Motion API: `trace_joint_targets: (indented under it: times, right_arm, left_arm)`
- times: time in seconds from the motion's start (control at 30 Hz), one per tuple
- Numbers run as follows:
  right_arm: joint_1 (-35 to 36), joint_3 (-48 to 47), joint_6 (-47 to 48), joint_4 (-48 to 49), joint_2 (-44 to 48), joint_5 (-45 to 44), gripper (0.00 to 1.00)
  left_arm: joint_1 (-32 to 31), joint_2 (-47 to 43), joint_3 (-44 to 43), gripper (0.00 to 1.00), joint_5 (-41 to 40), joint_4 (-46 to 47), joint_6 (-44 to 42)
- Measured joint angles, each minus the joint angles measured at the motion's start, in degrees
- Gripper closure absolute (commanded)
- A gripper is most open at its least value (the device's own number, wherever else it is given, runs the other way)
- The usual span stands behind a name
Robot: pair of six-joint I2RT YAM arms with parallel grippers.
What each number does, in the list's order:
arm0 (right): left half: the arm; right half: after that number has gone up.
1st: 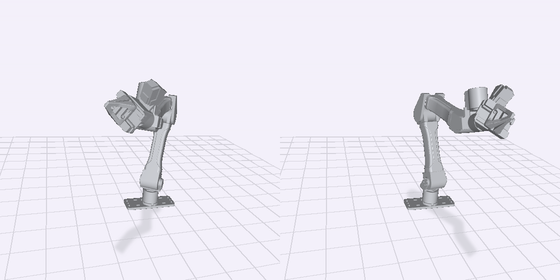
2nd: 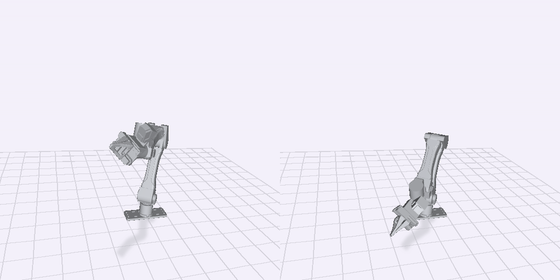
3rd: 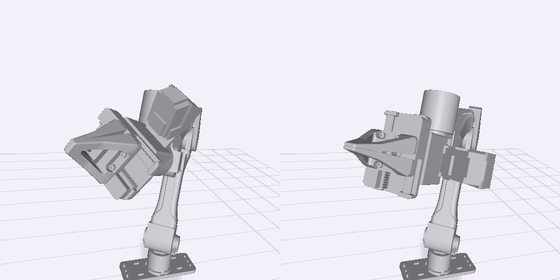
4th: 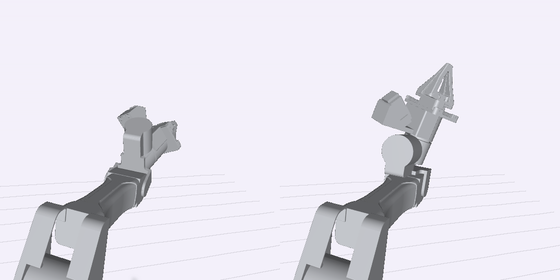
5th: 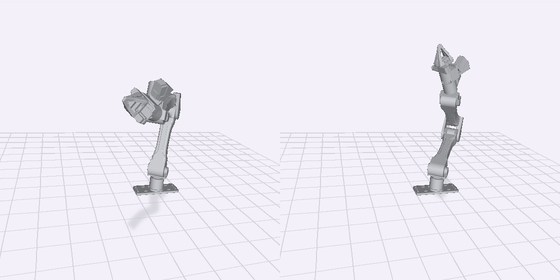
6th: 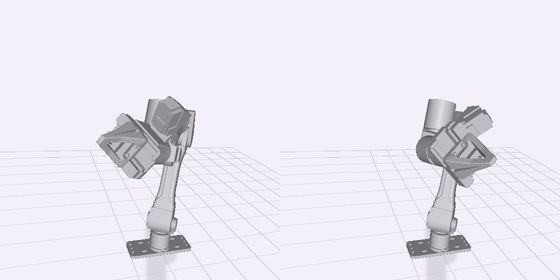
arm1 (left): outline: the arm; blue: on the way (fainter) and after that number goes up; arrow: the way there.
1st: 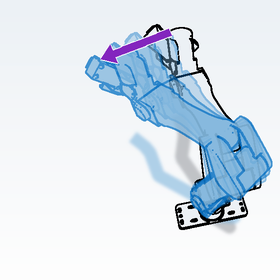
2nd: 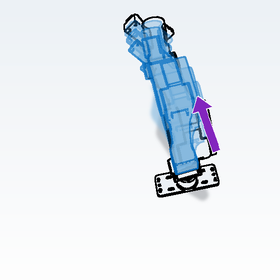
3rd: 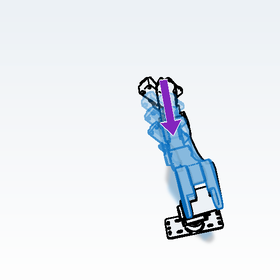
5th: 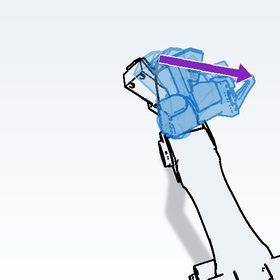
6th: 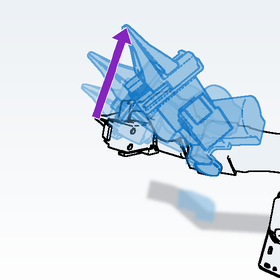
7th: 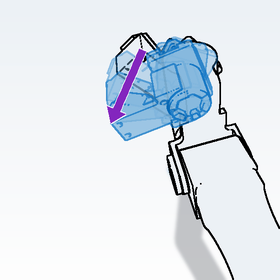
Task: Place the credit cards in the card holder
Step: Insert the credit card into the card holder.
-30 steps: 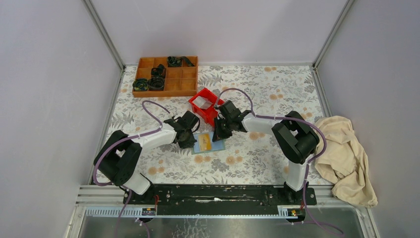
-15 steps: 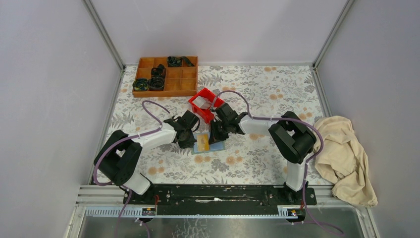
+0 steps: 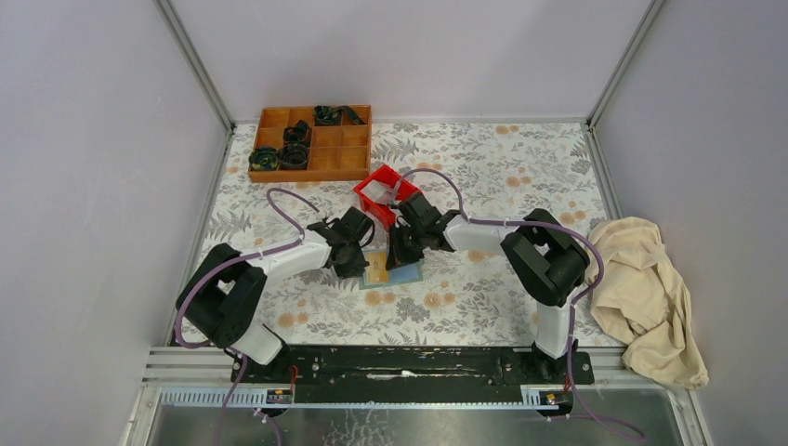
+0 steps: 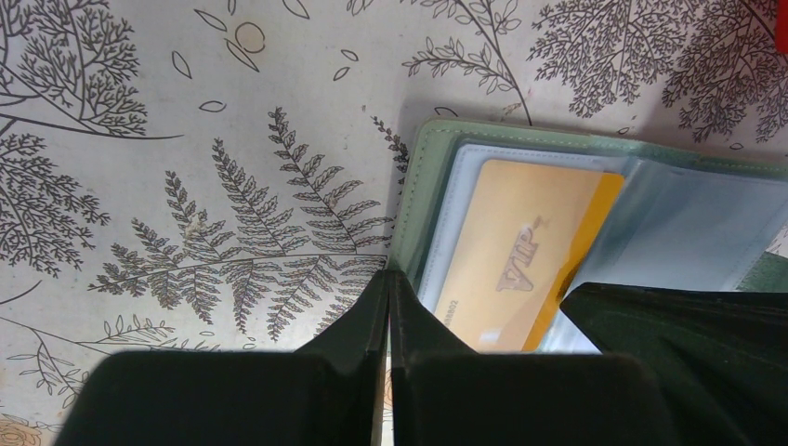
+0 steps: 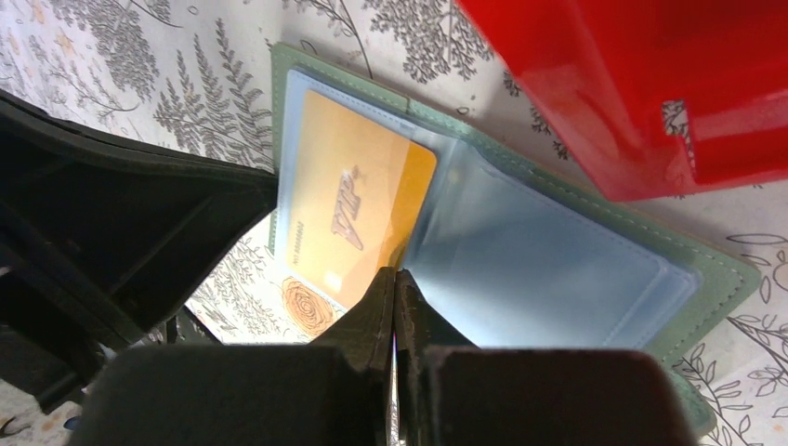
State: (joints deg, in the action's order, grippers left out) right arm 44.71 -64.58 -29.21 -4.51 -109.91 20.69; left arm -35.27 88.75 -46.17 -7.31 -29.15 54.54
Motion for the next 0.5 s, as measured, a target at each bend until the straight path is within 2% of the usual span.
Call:
trace_joint_targets:
  times: [0.5]
  right_arm:
    - [0.9, -1.5, 0.0, -0.3, -0.8, -0.3, 1.0]
  left_arm:
    - [0.0, 0.0, 0.0, 0.97, 0.0, 0.1, 0.0]
